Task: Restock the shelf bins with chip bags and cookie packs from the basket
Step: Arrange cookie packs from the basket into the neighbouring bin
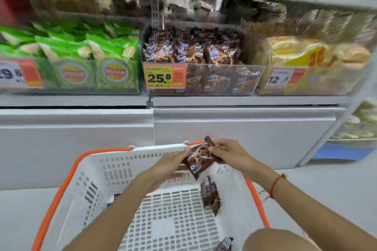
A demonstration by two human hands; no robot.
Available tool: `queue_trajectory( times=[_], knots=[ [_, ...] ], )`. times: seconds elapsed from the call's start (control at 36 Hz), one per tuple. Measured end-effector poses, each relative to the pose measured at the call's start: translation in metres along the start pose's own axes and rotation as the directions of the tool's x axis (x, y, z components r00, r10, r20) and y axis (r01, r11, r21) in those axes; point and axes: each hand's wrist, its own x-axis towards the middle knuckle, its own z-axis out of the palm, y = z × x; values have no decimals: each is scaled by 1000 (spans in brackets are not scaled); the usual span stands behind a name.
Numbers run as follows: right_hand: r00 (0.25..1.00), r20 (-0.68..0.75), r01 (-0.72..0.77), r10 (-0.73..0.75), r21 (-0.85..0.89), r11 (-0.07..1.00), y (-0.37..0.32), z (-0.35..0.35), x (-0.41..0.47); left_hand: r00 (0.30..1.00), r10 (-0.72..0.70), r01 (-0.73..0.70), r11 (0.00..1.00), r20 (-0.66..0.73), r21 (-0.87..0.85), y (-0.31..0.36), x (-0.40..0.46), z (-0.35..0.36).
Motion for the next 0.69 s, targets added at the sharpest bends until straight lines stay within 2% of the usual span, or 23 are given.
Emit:
queue_trajectory(
  times=[0.11, 0.25, 0.5, 0.61, 0.69],
  knots=[
    [986, -90, 134, -142, -83, 987, -35, -25, -4, 990, 135, -138, 968, 30, 209, 53, -13, -4],
    [950, -151, 261, -272, -93, 961, -87, -61, -7, 956, 289, -288, 893, 49, 345, 124, -17, 6],
    [872, -271, 411, -407, -44, 910, -144, -121, -2, 884, 442, -464, 780, 156, 420, 214, -10, 12],
    [800, -412, 453, -437, -63, 889, -161, -145, 14, 846, 528, -515, 777, 71, 363, 251, 4, 18],
    [710, -536, 428, -457, -187, 884, -164, -159, 37, 818, 574, -520, 763, -33, 385, 271, 23, 22]
  ],
)
